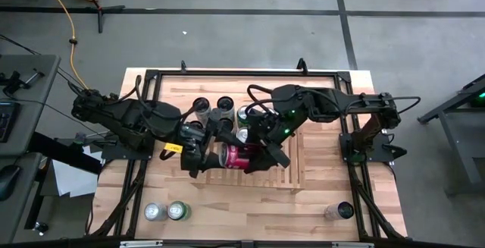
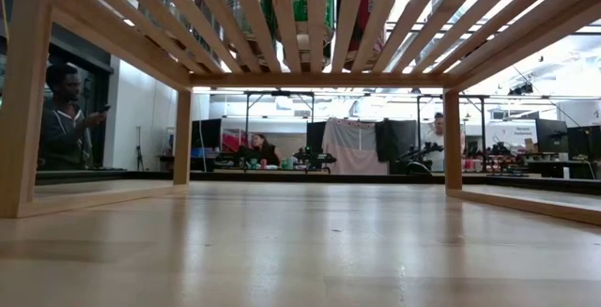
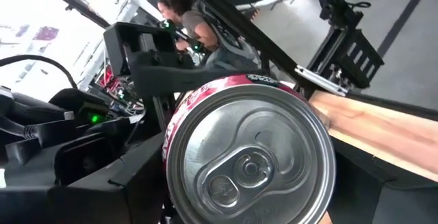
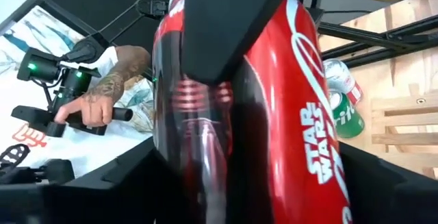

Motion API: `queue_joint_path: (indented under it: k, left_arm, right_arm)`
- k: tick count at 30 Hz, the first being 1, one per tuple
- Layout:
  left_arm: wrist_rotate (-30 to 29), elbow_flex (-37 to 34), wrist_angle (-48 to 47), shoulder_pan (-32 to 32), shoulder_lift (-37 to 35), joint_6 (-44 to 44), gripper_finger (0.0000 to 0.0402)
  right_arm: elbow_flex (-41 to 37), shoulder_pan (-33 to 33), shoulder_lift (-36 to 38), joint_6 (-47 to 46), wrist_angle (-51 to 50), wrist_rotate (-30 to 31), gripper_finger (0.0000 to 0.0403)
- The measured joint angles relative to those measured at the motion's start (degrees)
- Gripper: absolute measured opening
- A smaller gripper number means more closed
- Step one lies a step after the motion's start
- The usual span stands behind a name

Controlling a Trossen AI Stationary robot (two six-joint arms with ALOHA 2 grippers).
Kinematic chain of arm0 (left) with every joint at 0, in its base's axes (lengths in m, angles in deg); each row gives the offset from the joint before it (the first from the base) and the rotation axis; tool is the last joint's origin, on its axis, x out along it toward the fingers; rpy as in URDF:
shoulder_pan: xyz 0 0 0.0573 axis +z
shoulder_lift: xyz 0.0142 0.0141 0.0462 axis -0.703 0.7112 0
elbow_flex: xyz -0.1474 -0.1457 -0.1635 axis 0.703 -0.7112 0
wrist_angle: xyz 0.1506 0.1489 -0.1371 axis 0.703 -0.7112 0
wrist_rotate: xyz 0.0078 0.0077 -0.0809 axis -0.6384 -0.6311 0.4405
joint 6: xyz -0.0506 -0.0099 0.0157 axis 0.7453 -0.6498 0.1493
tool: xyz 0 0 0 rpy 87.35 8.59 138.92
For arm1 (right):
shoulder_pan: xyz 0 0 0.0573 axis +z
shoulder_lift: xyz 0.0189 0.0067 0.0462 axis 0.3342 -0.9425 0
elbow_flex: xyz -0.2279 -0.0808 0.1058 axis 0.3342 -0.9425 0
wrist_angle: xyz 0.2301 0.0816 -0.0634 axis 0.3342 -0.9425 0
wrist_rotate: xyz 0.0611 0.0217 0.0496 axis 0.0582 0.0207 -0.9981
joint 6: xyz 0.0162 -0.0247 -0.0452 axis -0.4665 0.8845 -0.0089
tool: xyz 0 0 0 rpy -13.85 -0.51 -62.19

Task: Place canned beverage on shelf
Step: Put the red soda can aligned with other red soda can on the shelf

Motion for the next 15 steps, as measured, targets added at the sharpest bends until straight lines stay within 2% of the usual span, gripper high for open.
queue_joint_path:
  k: [2, 7, 15]
  left_arm:
    - [-0.01, 0.00, 0.42, -0.01, 0.00, 0.42, 0.0298]
    - [-1.99, 0.00, 0.44, -0.58, 0.02, 1.90, 0.0362]
    - [-12.63, -0.02, 0.53, -1.42, -1.68, 7.08, 0.0378]
  right_arm:
    - [0.00, 0.00, 0.04, 0.20, 0.14, -0.01, 0.0285]
    - [0.00, -0.04, 0.09, 0.73, -0.24, 0.05, 0.0285]
    - [0.00, -1.38, 3.80, 7.11, -6.27, -2.59, 0.0285]
